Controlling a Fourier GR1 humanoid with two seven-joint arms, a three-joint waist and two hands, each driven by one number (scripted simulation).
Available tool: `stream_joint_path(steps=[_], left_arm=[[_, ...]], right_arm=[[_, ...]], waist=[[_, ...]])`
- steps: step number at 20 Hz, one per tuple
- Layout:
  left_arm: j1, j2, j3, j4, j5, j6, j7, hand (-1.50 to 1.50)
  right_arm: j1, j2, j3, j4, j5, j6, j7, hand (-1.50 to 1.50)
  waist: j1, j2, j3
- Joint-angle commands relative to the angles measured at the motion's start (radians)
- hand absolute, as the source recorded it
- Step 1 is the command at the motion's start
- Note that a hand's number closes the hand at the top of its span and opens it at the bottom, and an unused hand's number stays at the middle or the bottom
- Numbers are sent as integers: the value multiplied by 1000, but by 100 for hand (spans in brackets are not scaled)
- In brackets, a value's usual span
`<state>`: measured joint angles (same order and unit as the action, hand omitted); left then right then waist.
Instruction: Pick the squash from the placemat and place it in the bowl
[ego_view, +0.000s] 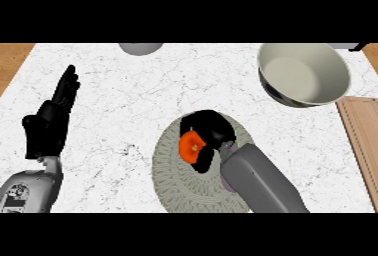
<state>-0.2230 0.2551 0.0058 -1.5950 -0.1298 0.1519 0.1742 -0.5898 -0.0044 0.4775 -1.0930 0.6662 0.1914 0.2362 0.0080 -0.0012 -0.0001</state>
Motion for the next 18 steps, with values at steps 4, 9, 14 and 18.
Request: stream_joint_path(steps=[4, 9, 14, 18], left_arm=[[-45, -28, -46, 10, -7, -19, -6, 0], [-56, -26, -48, 16, -19, -17, 6, 0], [-69, -32, -47, 30, -19, -17, 22, 0], [-76, -4, 0, 44, 10, -33, 21, 0]], right_arm=[[-202, 4, 85, 88, -123, -234, 473, 150], [-348, 4, 121, 24, -203, -475, 662, 150], [-525, 4, 171, 20, -144, -693, 844, 150], [-592, 4, 198, 68, -36, -790, 988, 150]], waist=[[88, 13, -1], [95, 7, -1], [76, 3, -2], [44, 0, -2]])
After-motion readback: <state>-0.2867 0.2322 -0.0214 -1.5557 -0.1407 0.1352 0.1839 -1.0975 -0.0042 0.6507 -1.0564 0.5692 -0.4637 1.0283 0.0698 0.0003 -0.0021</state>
